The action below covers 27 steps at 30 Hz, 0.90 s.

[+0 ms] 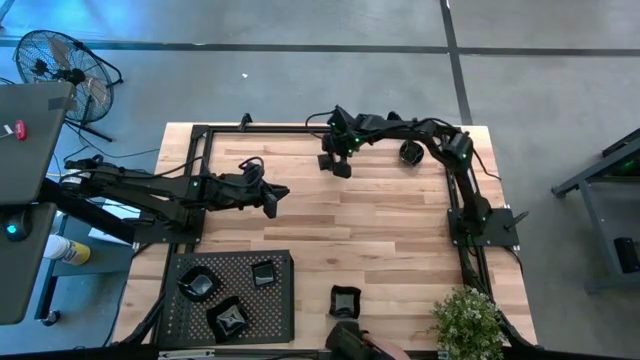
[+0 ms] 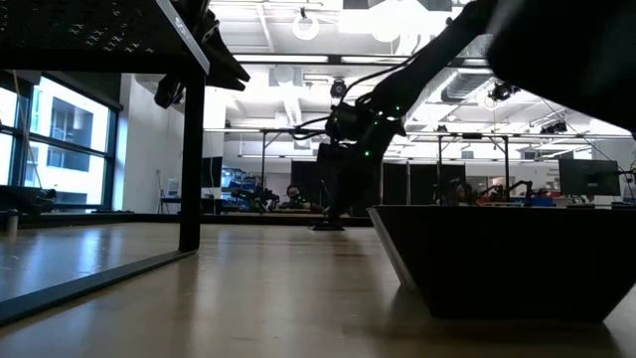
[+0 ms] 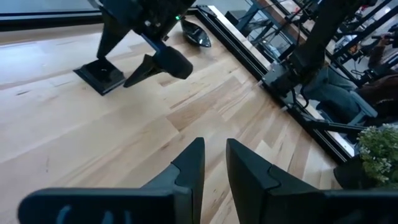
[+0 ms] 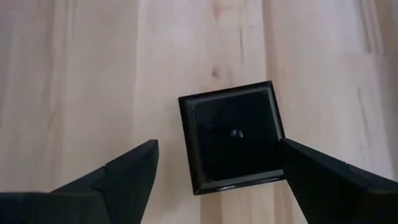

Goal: Pick & Place Mini shaped plates
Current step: Stack the square plate on top of the square plate on the shelf

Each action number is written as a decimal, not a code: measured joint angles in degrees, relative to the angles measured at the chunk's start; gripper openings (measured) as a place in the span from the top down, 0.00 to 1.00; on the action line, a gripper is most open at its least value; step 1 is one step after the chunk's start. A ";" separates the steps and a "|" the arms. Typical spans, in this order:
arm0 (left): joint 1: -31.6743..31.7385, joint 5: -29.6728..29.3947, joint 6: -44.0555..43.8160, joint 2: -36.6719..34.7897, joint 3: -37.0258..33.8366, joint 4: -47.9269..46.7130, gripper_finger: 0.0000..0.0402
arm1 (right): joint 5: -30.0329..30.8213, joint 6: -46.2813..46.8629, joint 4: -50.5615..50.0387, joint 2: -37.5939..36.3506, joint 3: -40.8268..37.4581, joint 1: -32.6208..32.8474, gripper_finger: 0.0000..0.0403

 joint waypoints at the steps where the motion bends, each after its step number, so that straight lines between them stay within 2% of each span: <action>1: 0.00 0.00 0.01 0.00 0.00 -0.07 0.84 | 0.02 0.00 -0.86 -0.03 0.00 0.00 0.19; 9: 0.00 0.04 0.00 0.00 0.00 -0.22 0.84 | 2.36 0.26 -7.76 -1.71 -0.12 0.99 0.19; 16: 0.00 0.04 0.03 0.00 0.00 -0.22 0.84 | 7.19 2.09 -12.05 -6.05 -0.36 3.01 0.19; 21: 0.00 0.00 0.24 0.00 0.00 -0.24 0.84 | 5.37 2.54 -14.74 -7.21 -0.33 3.17 0.19; 23: 0.01 0.00 0.25 0.00 0.00 -0.26 0.84 | 7.61 5.69 -13.98 -7.34 -0.35 3.23 0.19; 27: 0.00 -0.02 0.26 0.00 0.00 -0.26 0.84 | 11.05 5.96 -14.45 -7.58 -0.33 3.81 0.15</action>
